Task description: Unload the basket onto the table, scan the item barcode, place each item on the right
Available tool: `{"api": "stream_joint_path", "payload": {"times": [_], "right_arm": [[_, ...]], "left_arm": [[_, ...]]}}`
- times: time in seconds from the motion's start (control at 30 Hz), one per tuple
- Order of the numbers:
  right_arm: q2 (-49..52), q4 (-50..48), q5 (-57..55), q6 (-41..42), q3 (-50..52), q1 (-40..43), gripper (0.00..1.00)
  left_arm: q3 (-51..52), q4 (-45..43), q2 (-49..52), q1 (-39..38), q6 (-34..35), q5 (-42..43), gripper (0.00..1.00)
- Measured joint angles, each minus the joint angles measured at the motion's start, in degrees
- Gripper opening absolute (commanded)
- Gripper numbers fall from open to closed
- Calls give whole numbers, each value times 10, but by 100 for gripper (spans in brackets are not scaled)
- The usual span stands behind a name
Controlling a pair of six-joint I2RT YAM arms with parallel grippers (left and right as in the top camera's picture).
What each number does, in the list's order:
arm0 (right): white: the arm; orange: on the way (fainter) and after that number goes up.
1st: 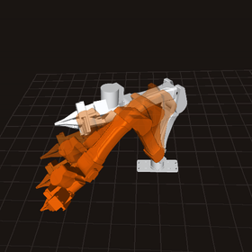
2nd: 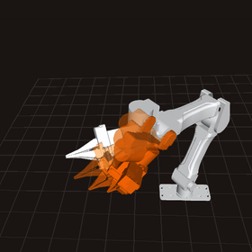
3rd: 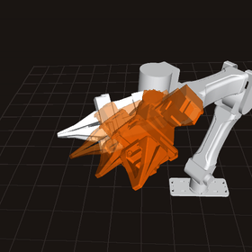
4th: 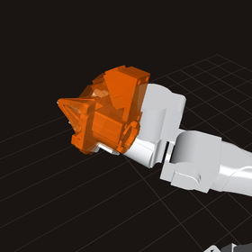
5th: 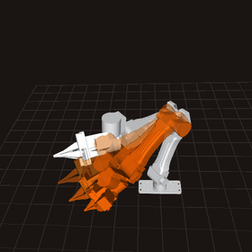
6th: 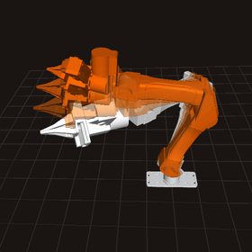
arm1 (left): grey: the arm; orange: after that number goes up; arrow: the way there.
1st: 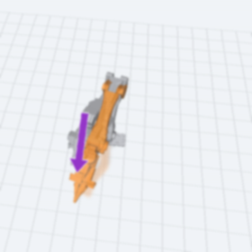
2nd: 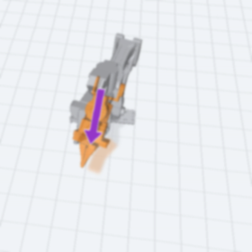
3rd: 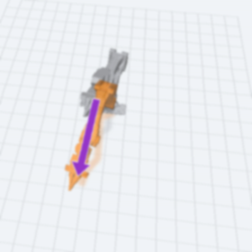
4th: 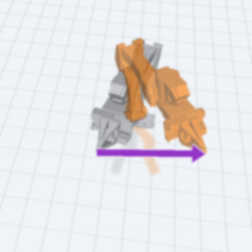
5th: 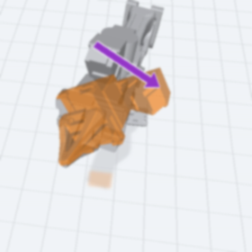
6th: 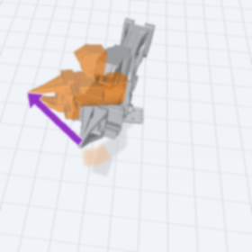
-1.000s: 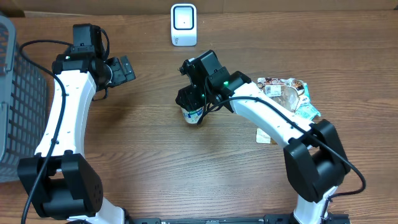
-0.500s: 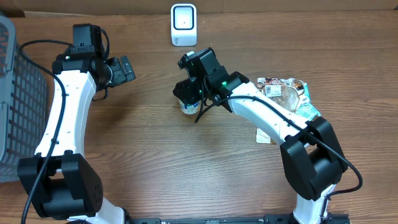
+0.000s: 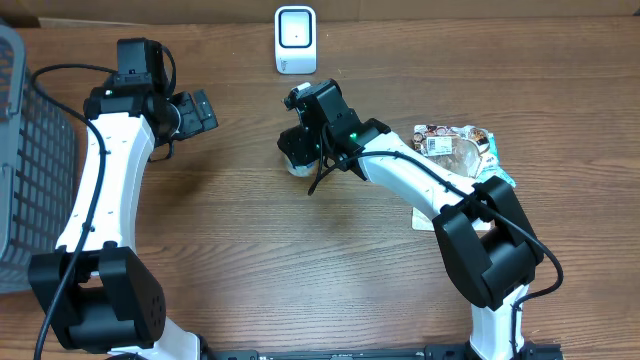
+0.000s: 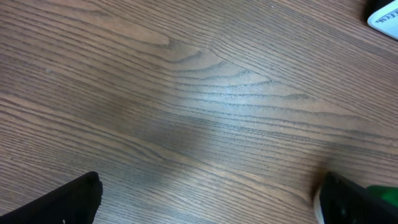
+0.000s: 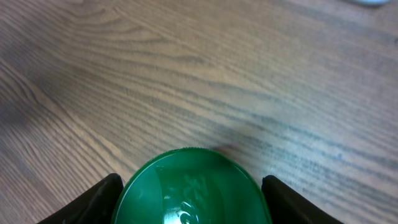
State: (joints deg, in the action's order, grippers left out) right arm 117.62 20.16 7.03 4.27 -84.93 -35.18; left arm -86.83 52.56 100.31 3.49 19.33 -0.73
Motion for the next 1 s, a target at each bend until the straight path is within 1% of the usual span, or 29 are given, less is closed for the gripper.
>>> {"api": "stream_joint_path", "payload": {"times": [0.47,0.53,0.57,0.63,0.67,0.8,0.9,1.0], "right_arm": [[0,36,-5,0,0,1,76],[0,47,-6,0,0,1,79],[0,53,-5,-5,0,1,84],[0,65,-5,-31,0,2,91],[0,65,-6,-44,0,2,99],[0,112,-7,-123,-16,2,100],[0,164,-11,-207,-62,2,100],[0,169,-15,-262,-97,2,100]], "left_arm": [[0,0,0,0,0,0,100],[0,0,0,0,0,0,100],[0,0,0,0,0,0,100],[0,0,0,0,0,0,100],[0,0,0,0,0,0,100],[0,0,0,0,0,0,100],[0,0,0,0,0,0,100],[0,0,0,0,0,0,100]]}}
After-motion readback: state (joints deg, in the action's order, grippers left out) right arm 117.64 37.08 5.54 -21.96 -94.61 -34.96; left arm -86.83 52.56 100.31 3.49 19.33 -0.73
